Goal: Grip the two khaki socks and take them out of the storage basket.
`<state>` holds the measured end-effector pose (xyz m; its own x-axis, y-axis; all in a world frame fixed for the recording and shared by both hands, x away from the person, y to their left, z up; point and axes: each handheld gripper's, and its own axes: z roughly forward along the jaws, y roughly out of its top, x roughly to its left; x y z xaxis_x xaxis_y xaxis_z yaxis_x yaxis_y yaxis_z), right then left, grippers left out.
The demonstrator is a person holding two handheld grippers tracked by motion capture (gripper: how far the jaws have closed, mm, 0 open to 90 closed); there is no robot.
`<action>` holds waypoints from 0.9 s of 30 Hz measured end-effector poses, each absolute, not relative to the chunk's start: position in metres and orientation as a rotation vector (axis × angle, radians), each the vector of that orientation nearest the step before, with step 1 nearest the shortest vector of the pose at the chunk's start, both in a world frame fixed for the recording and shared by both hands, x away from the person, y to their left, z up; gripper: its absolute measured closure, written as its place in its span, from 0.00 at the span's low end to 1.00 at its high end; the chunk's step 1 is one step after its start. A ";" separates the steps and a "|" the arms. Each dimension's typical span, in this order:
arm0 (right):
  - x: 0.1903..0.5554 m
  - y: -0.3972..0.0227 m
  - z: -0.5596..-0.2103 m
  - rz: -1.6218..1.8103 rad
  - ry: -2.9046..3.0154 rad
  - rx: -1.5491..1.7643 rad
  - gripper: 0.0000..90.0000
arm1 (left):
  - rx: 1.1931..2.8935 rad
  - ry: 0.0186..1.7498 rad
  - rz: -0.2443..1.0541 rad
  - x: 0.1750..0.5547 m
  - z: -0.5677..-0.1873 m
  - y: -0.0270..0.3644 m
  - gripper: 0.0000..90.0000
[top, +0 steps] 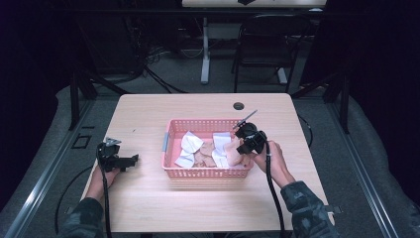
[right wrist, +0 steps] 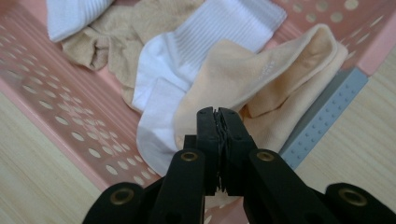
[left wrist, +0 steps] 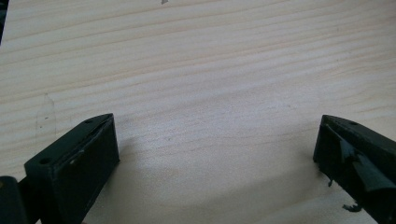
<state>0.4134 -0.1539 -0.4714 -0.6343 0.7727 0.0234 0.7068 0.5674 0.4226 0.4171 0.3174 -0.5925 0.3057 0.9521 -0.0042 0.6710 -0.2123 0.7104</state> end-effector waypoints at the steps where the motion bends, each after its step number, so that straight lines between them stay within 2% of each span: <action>1: 0.412 -0.154 -0.470 0.615 2.618 1.244 0.98 | 1.967 1.436 0.594 0.417 -0.592 0.317 0.00; 27: 0.410 -0.160 -0.428 0.848 2.549 1.220 0.99 | 1.967 1.436 0.594 0.417 -0.592 0.317 0.00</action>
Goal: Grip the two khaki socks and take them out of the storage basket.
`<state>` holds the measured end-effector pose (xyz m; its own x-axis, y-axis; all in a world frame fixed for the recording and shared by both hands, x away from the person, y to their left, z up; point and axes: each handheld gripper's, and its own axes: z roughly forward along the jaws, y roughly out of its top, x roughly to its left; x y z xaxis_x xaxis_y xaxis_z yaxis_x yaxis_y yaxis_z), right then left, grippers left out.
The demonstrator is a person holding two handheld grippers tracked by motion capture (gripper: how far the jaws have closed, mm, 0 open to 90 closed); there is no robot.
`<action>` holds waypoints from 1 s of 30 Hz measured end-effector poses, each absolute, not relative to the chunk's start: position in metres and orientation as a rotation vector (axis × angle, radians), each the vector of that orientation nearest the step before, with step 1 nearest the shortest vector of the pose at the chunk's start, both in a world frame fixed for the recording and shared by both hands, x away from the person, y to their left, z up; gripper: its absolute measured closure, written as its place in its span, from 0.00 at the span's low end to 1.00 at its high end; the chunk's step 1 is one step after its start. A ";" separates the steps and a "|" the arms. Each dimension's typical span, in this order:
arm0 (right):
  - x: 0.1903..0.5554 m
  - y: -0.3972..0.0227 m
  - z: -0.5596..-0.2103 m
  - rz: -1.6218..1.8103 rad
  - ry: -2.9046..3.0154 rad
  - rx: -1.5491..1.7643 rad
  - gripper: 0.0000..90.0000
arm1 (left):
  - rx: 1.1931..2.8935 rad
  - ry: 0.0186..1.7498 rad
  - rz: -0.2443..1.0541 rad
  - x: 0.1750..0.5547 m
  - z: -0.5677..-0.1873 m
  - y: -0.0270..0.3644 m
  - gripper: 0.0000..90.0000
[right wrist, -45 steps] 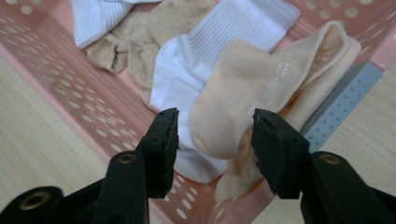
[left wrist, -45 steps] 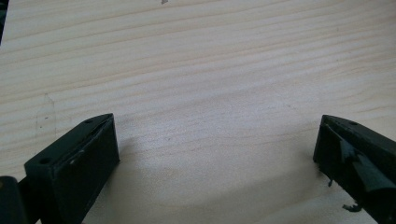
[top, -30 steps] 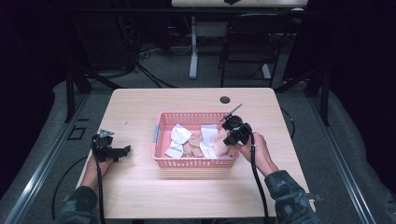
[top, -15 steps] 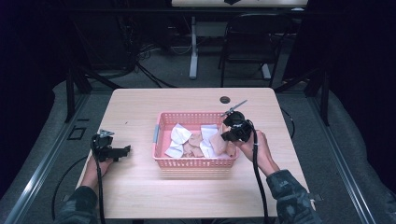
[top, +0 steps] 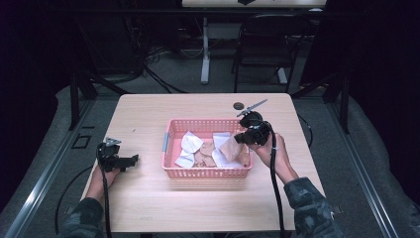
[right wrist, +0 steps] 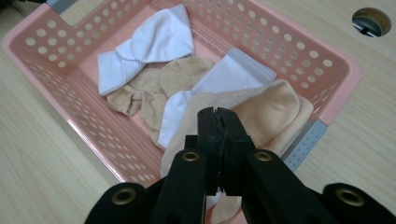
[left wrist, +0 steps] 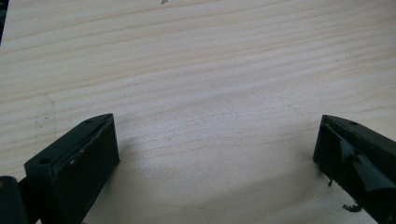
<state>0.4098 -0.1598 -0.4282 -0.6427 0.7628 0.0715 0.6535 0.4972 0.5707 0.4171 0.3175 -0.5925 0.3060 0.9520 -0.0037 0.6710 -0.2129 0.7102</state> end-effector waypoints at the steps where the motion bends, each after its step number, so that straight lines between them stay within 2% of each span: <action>1: 0.410 -0.159 -0.425 0.857 2.541 1.222 0.99 | 1.966 1.437 0.594 0.417 -0.593 0.317 0.00; 30: 0.410 -0.163 -0.383 0.941 2.468 1.169 0.99 | 1.967 1.436 0.594 0.417 -0.592 0.317 0.00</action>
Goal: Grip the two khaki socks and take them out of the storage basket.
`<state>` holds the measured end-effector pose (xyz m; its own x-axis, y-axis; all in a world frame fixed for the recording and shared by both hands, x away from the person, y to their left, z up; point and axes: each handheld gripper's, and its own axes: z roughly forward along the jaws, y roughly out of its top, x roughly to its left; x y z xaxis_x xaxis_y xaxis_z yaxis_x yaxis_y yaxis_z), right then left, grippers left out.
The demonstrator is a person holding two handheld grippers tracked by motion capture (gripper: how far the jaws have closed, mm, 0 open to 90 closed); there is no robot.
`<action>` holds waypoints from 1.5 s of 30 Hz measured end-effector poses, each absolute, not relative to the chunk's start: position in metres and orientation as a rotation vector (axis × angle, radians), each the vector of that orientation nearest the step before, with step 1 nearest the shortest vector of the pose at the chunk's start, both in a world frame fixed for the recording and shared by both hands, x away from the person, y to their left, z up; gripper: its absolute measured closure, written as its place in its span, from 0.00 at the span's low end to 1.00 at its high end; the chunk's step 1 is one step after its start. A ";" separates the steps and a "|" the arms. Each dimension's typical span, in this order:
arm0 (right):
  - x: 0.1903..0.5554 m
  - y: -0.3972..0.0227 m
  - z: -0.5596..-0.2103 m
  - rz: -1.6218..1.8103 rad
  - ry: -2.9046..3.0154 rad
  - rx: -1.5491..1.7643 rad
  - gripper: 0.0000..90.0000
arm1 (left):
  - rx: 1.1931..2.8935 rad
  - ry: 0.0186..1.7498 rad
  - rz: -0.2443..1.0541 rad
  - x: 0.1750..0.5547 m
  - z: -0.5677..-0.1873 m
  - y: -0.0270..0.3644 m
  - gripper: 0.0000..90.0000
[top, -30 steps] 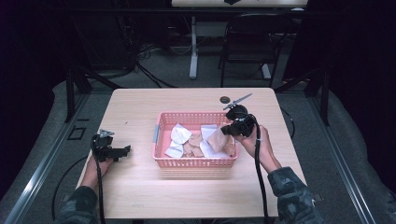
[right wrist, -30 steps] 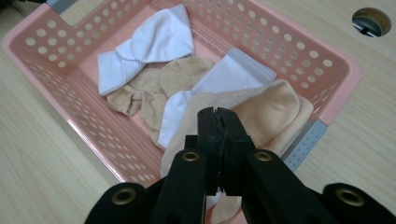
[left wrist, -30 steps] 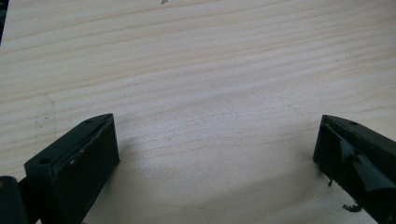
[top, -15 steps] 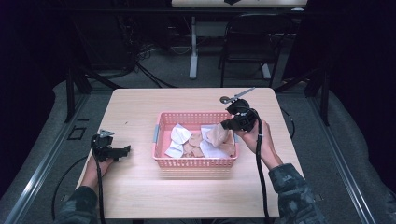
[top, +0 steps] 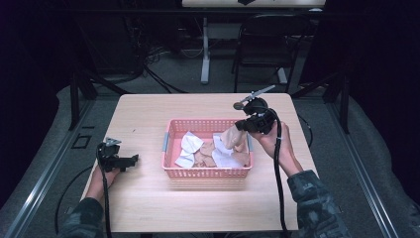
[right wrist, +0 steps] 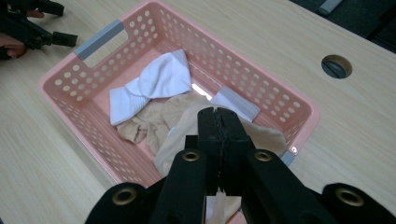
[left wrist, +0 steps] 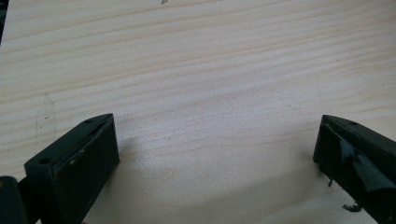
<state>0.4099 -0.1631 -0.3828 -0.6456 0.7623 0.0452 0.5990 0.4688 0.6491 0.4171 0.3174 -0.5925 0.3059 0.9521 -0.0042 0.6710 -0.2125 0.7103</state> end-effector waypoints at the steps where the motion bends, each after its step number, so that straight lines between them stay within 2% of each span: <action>1: 0.410 -0.163 -0.381 0.940 2.466 1.171 0.99 | 1.967 1.436 0.594 0.417 -0.592 0.317 0.00; 18: 0.408 -0.174 -0.357 0.961 2.415 1.159 0.99 | 1.967 1.436 0.594 0.417 -0.592 0.317 0.00; 45: 0.398 -0.244 -0.351 0.946 2.288 1.300 0.99 | 1.967 1.436 0.594 0.417 -0.592 0.317 0.00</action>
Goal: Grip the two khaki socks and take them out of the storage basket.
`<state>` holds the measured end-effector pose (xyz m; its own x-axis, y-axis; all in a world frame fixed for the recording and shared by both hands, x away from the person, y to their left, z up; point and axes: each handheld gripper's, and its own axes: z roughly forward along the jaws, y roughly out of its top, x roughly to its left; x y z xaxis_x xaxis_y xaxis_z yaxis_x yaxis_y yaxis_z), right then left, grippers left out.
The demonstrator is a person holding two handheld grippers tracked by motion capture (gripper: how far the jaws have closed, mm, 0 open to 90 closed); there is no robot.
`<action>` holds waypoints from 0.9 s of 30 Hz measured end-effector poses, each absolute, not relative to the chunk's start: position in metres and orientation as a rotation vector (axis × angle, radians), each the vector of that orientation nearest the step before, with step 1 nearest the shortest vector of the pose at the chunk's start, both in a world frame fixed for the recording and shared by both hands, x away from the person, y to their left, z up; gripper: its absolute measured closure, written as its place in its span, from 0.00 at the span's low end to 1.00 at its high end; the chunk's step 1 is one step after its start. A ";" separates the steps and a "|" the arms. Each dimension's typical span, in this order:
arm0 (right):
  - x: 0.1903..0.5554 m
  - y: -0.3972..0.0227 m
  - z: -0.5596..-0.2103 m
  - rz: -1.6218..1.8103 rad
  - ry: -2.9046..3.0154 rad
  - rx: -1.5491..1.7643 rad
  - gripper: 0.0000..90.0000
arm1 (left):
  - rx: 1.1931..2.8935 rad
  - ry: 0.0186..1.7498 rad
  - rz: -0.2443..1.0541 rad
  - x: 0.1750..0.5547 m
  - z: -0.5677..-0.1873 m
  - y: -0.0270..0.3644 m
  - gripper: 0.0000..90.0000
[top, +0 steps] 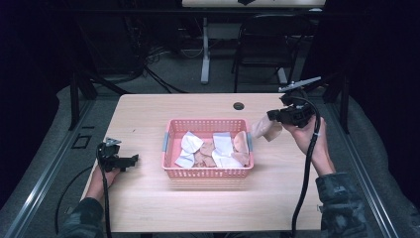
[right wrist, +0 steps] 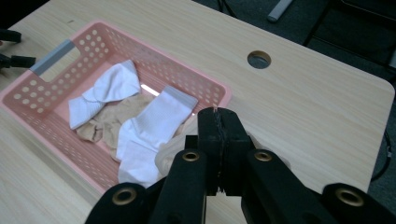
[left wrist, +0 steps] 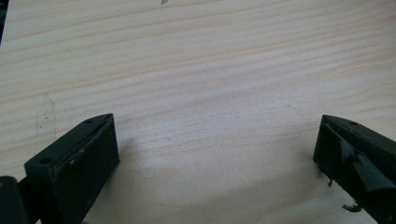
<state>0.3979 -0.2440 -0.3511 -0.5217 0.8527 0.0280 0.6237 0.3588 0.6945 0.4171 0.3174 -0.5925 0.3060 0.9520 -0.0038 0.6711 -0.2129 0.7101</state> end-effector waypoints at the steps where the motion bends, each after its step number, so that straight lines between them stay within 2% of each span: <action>1: 0.397 -0.249 -0.354 0.937 2.280 1.312 0.99 | 1.967 1.436 0.594 0.417 -0.592 0.317 0.00; 14: 0.402 -0.273 -0.376 0.894 2.255 1.403 0.99 | 1.967 1.436 0.594 0.417 -0.592 0.317 0.00; 27: 0.420 -0.281 -0.435 0.770 2.334 1.538 0.99 | 1.967 1.436 0.594 0.417 -0.593 0.317 0.00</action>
<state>0.4200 -0.2808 -0.4350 -0.4162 0.9054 0.0841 0.7776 0.3065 0.5490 0.4170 0.3174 -0.5925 0.3063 0.9519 -0.0041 0.6708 -0.2128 0.7104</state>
